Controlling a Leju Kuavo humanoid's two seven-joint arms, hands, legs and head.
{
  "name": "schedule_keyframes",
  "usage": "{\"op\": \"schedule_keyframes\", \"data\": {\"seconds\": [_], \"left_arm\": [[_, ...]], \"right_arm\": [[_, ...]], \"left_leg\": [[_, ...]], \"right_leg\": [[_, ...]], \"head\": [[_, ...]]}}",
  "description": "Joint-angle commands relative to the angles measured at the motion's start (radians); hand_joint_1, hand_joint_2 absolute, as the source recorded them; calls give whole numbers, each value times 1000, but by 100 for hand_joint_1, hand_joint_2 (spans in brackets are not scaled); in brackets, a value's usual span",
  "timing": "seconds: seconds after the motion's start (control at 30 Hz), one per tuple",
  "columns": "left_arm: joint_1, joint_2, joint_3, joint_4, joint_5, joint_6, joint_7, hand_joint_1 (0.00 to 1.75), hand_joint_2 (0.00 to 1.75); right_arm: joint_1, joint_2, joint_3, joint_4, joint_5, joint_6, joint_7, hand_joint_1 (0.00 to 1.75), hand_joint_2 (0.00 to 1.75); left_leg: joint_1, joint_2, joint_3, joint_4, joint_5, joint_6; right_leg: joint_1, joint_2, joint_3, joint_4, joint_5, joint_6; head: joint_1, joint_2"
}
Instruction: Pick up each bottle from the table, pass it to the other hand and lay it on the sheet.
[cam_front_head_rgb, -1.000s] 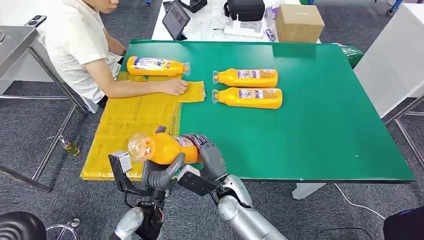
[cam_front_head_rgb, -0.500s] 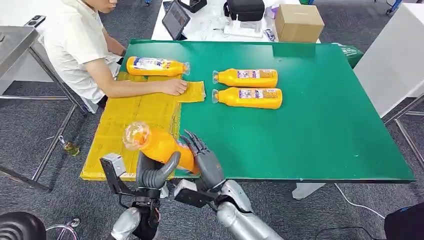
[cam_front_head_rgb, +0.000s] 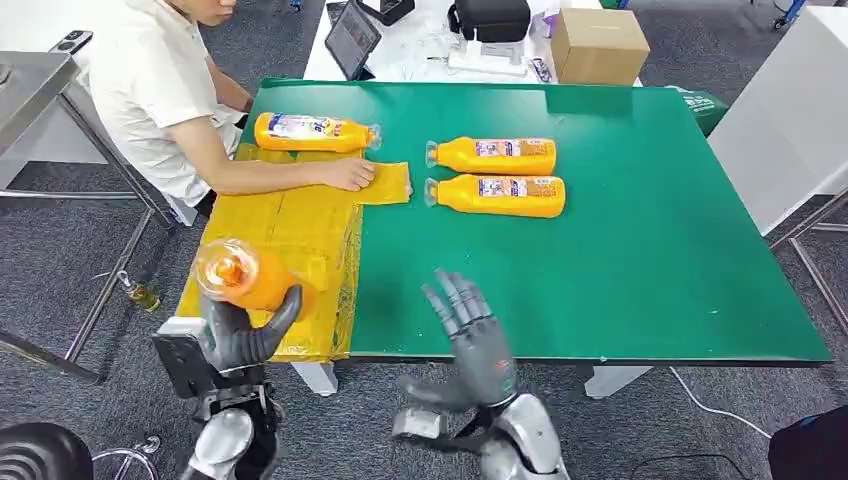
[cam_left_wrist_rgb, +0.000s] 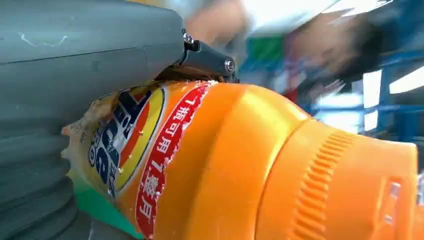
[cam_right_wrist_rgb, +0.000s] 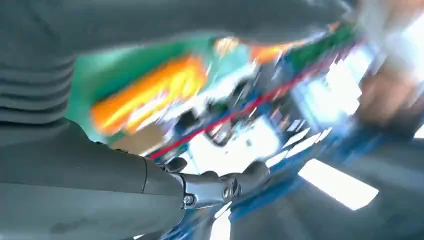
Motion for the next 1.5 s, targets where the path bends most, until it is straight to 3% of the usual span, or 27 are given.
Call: {"op": "schedule_keyframes", "data": {"seconds": [0.03, 0.1, 0.17, 0.23, 0.5, 0.8, 0.87, 0.9, 0.93, 1.13, 1.23, 1.3, 1.43, 1.5], "left_arm": [[-101, -69, 407, 220, -767, 29, 41, 175, 175], [-101, -69, 407, 220, -767, 29, 41, 175, 175], [-139, -29, 325, 300, -1051, 23, 188, 175, 175], [-190, 1, 268, 378, -1171, -64, 303, 175, 175], [-388, 21, 111, 668, -1182, -320, 502, 175, 175], [-470, -2, 122, 833, -1066, -371, 511, 175, 175], [-480, -10, 151, 862, -1003, -390, 489, 66, 175], [-483, -15, 171, 876, -962, -413, 472, 28, 175], [-486, -10, 174, 890, -947, -427, 461, 0, 175], [-493, 12, 135, 923, -945, -465, 419, 0, 175], [-485, 24, 57, 891, -982, -481, 407, 0, 175], [-476, 40, -42, 820, -1065, -451, 438, 0, 175], [-409, 64, -125, 601, -1045, -493, 417, 0, 175], [-348, 79, -141, 461, -1015, -436, 419, 0, 175]], "right_arm": [[-28, 124, -320, -427, -135, 2, -6, 0, 0], [-28, 124, -320, -427, -135, 2, -6, 0, 0], [-29, 126, -314, -497, -169, 2, -6, 0, 0], [-28, 129, -291, -506, -179, 2, -6, 0, 0], [-31, 143, -226, -421, -215, 2, -6, 0, 0], [-32, 134, -188, -336, -219, 2, -6, 0, 0], [-30, 135, -186, -307, -221, 2, -6, 0, 0], [-29, 133, -182, -286, -224, 2, -6, 0, 0], [-29, 129, -182, -276, -227, 2, -6, 0, 0], [-32, 123, -182, -249, -253, 2, -6, 0, 0], [-33, 120, -190, -234, -253, 2, -6, 0, 0], [-28, 121, -204, -232, -248, 2, -6, 0, 0], [-13, 109, -217, -221, -263, 2, -6, 0, 0], [-7, 109, -222, -227, -258, 2, -6, 0, 0]], "left_leg": [[-1, 1, 1, 0, 0, 2], [-2, -1, 2, 0, 1, 2], [-1, 0, 4, 0, 0, 2], [-2, -2, 4, 0, 1, 2], [-1, -3, 4, -1, 2, 1], [-1, 0, 6, -2, 1, 1], [-1, 1, 8, -2, 1, 2], [0, 1, 7, -2, 1, 1], [0, 2, 9, -2, 1, 2], [-1, 3, 9, -2, 0, 2], [-1, 1, 8, -2, 1, 1], [0, 2, 10, -3, 0, 2], [0, 0, 8, -1, 1, 2], [0, 0, 7, -1, 0, 2]], "right_leg": [[-1, -1, 1, 1, -1, -2], [-1, -3, 2, 1, -1, -2], [0, -2, 3, 0, -1, -2], [-1, -5, 3, 1, -1, -3], [0, -6, 4, 0, 0, -2], [0, -2, 6, -1, 0, -2], [0, -2, 8, -2, 0, -3], [1, -1, 7, -1, 1, -2], [1, -1, 9, -2, 0, -3], [0, 1, 9, -2, 1, -2], [0, -1, 8, -1, 0, -2], [1, -1, 11, -2, 0, -4], [1, -2, 8, -1, 0, -3], [1, -2, 8, -1, 0, -2]], "head": [[-1, 0], [0, 0], [-1, 0], [0, 0], [-1, 0], [-1, 0], [-1, 0], [-1, 0], [-1, 0], [0, 0], [-1, 0], [-1, 0], [-1, 0], [-1, 0]]}}
